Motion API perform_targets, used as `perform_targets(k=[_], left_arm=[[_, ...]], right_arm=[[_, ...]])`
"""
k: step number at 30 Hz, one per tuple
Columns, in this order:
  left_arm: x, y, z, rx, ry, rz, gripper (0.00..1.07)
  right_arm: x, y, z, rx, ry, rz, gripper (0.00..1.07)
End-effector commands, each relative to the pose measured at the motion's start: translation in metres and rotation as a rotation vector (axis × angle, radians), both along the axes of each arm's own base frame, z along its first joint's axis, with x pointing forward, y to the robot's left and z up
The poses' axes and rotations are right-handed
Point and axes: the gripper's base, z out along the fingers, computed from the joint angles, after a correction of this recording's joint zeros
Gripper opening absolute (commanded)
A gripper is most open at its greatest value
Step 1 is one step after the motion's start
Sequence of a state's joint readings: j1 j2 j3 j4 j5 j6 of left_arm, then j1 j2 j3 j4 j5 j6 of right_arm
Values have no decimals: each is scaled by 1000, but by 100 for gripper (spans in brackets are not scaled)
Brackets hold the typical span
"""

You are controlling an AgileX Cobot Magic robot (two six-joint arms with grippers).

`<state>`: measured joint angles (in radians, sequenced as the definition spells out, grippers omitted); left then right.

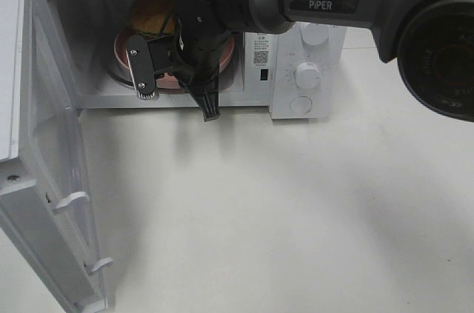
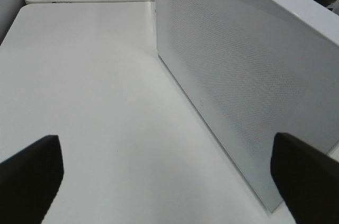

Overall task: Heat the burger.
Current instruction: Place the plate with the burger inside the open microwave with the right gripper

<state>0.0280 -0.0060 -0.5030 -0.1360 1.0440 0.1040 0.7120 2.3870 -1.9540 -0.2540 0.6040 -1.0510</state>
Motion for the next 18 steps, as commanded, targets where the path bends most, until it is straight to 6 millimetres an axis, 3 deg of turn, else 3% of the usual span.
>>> perform_targets(k=[1, 6, 13, 18], left_arm=[[-2, 0, -1, -11, -20, 2, 100], [-2, 0, -1, -11, -20, 2, 100], [-2, 0, -1, -11, -20, 2, 100], [-2, 0, -1, -11, -20, 2, 100]], right_arm=[[7, 2, 19, 43, -94, 32, 3], [7, 2, 19, 46, -92, 30, 11], [5, 4, 18, 90, -54, -6, 32], [4, 5, 17, 112, -30, -28, 37]])
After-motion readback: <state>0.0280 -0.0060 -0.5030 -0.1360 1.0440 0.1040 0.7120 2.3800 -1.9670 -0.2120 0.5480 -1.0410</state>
